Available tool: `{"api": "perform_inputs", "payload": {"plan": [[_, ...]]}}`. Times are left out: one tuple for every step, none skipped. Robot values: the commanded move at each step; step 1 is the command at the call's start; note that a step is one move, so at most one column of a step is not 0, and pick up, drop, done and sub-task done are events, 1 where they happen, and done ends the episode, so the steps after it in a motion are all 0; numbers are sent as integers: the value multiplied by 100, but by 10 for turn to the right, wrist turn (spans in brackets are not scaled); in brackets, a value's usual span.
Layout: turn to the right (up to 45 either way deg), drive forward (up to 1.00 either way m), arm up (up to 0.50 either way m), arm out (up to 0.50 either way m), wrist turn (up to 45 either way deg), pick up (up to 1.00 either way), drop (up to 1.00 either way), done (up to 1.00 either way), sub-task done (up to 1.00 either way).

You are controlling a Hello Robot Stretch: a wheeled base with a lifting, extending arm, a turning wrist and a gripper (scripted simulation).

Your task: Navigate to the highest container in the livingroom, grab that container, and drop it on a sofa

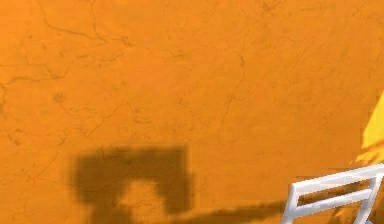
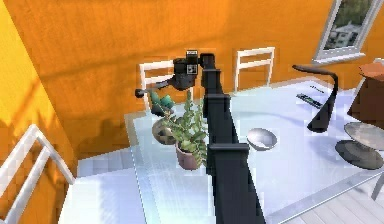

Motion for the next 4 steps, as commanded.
{"api": "perform_inputs", "payload": {"plan": [[0,0,0,0,150,0,0,0,0],[0,0,-30,0,0,0,0,0,0],[0,0,0,0,0,100,0,0,0],[0,0,10,0,0,0,0,0,0]]}}
